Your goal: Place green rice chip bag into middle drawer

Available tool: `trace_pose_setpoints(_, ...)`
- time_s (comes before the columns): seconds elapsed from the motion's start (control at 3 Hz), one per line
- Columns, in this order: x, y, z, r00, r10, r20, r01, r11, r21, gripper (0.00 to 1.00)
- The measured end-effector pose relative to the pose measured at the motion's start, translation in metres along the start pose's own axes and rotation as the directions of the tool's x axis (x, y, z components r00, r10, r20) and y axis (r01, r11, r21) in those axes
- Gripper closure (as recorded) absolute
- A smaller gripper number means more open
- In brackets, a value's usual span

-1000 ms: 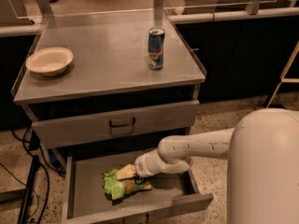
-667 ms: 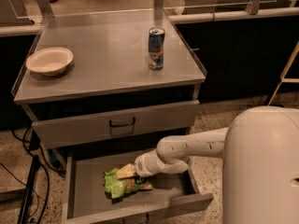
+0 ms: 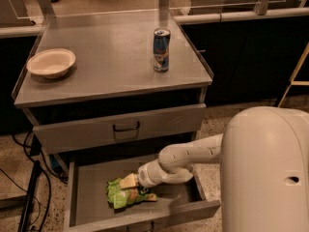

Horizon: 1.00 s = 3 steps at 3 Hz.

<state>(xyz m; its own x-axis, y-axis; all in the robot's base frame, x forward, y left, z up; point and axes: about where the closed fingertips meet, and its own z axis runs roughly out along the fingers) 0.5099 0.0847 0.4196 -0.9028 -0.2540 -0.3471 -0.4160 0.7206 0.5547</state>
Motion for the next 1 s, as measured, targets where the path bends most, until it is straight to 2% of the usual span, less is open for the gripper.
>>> trace_pose_setpoints(1.0, 0.0, 0.0, 0.0, 1.0, 0.0, 0.0, 0.0, 1.0, 0.0, 0.28)
